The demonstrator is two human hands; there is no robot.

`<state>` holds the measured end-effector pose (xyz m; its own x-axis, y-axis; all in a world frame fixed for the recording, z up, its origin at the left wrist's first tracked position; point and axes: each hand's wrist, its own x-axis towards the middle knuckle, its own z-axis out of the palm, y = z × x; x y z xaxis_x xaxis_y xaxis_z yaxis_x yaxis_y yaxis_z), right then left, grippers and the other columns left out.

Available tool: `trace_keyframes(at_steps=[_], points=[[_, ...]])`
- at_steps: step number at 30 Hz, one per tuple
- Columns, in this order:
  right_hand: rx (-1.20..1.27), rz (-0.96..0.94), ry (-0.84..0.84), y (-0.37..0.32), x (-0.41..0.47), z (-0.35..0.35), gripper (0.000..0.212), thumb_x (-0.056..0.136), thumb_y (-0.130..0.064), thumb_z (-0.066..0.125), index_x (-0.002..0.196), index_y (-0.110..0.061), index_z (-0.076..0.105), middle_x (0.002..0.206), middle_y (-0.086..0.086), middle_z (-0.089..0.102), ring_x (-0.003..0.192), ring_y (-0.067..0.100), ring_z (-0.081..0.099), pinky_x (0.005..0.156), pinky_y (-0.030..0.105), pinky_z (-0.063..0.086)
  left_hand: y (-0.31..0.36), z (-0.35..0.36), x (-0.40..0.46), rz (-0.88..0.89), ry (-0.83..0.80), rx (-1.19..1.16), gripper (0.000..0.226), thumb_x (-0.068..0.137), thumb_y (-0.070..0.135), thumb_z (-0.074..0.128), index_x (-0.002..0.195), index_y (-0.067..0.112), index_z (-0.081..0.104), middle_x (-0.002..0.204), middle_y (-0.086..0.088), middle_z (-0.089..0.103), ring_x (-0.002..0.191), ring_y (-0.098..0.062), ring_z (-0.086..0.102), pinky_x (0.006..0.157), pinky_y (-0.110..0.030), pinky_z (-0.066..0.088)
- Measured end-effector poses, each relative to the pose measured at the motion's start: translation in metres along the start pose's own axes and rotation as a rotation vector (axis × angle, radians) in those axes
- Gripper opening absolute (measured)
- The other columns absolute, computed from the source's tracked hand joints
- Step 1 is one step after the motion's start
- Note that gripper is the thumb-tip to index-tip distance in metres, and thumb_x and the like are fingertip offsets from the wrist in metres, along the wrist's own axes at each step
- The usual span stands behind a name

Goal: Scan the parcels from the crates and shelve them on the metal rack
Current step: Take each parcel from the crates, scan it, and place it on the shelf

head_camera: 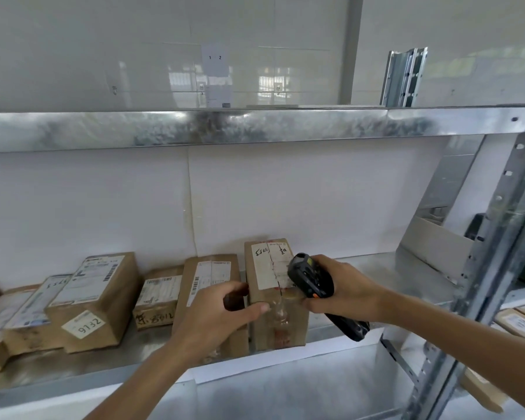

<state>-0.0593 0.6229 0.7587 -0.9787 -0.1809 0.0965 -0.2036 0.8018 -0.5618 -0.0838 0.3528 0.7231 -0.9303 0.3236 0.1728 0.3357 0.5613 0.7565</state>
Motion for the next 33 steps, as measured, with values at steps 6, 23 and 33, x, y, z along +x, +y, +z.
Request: trace_keyframes(at_steps=[6, 23, 33], points=[[0.001, -0.023, -0.066, 0.009, 0.028, -0.005, 0.043, 0.081, -0.032, 0.082, 0.108, -0.042, 0.05, 0.09, -0.013, 0.067, 0.075, -0.007, 0.063, 0.063, 0.011, 0.044, -0.007, 0.002, 0.016, -0.035, 0.041, -0.008, 0.041, 0.081, 0.06, 0.073, 0.116, 0.041, 0.069, 0.104, 0.033, 0.07, 0.097, 0.021, 0.058, 0.068, 0.0, 0.045], [-0.014, -0.186, 0.008, 0.01, 0.049, -0.018, 0.056, 0.077, -0.033, 0.086, 0.124, -0.037, 0.056, 0.105, -0.016, 0.065, 0.093, 0.0, 0.063, 0.08, 0.018, 0.052, -0.016, -0.01, 0.022, 0.006, 0.086, 0.045, 0.066, 0.074, 0.08, 0.068, 0.129, 0.044, 0.061, 0.125, 0.037, 0.06, 0.115, 0.013, 0.054, 0.1, -0.024, 0.048], [-0.257, -0.437, -0.027, -0.115, 0.046, 0.007, 0.09, 0.074, -0.058, 0.071, 0.152, -0.045, 0.03, 0.113, -0.018, 0.052, 0.102, 0.006, 0.057, 0.087, 0.019, 0.05, -0.044, -0.11, -0.058, 0.07, 0.41, 0.288, 0.077, 0.079, 0.074, 0.061, 0.147, 0.041, 0.047, 0.149, 0.026, 0.045, 0.136, 0.004, 0.042, 0.111, -0.03, 0.043]])
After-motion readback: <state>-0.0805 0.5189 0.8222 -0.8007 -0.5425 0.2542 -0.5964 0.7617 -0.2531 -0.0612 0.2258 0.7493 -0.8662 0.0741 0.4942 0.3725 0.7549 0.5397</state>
